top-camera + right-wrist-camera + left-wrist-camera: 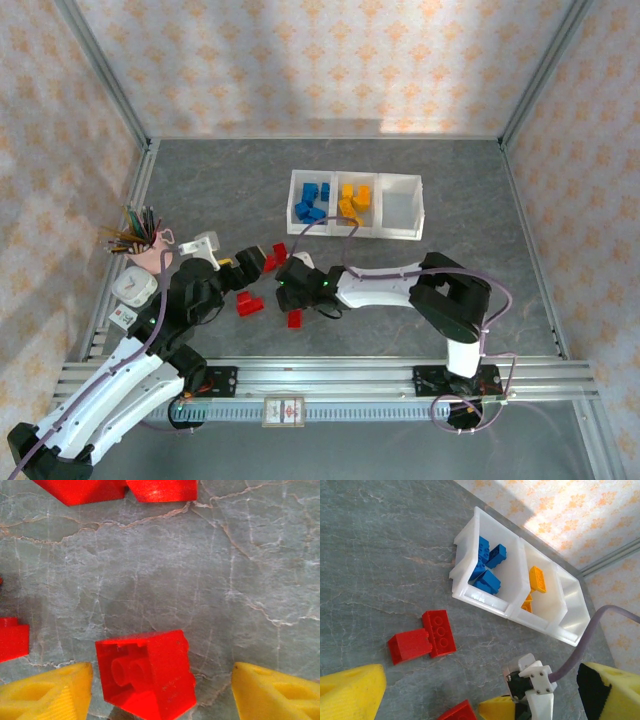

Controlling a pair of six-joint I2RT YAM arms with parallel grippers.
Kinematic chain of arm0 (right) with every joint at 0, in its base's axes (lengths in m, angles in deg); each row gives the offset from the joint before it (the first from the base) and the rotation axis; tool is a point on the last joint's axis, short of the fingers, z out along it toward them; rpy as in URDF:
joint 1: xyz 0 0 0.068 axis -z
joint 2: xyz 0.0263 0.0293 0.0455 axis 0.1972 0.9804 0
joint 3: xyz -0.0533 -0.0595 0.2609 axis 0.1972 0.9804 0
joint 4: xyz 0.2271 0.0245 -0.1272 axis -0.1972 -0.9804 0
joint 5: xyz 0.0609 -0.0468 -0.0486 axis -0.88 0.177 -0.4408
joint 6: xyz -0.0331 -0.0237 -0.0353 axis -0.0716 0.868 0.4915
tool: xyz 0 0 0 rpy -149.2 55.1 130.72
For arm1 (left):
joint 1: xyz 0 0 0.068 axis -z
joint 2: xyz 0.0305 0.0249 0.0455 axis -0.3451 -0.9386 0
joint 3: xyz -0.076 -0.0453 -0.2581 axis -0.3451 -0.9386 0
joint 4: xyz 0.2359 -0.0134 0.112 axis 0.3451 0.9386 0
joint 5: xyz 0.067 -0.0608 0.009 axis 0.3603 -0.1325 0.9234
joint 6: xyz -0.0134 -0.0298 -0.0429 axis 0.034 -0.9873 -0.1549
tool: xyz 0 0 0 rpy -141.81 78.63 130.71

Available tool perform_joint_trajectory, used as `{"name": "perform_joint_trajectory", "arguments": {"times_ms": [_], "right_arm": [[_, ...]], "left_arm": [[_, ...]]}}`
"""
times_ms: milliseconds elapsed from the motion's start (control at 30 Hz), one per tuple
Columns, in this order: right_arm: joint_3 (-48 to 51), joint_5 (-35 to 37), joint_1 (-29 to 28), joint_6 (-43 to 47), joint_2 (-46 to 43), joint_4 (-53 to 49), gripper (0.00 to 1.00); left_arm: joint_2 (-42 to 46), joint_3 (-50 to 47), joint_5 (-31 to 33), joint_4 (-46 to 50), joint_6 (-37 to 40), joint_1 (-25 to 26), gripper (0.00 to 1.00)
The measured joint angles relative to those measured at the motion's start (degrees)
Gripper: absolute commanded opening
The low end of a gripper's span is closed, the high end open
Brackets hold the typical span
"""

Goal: Sort the legos into containers by color
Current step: Pick up the lego from the bottom-center of the table.

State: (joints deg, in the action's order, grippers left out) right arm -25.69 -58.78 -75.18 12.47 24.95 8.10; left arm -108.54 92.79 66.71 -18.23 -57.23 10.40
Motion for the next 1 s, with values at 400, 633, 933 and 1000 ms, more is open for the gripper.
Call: {"name": "perform_joint_trajectory", "arguments": {"times_ms": [400,633,933,1000], "right_arm": [[-0.79,0.17,0.63,0.48,1.40,-0.11,0.47],[-0.79,-0.74,0.85,0.46,1.42,1.25,0.36],[-0.74,-1.75,1.36,0.44,0.52,2.97,0.29],[-0.46,-1.99,1.92,0.44,-0.37,3.02,0.28]], "left_arm": [[-0.17,0.00,0.00,0.04,0.02,0.00,0.99],[-0.81,0.00,0.00,0.02,0.02,0.00,0.99],[-0.81,0.00,0.00,0.02,0.04,0.00,0.99],[-0.96,0.00,0.00,0.02,0.04,0.00,0.99]]}}
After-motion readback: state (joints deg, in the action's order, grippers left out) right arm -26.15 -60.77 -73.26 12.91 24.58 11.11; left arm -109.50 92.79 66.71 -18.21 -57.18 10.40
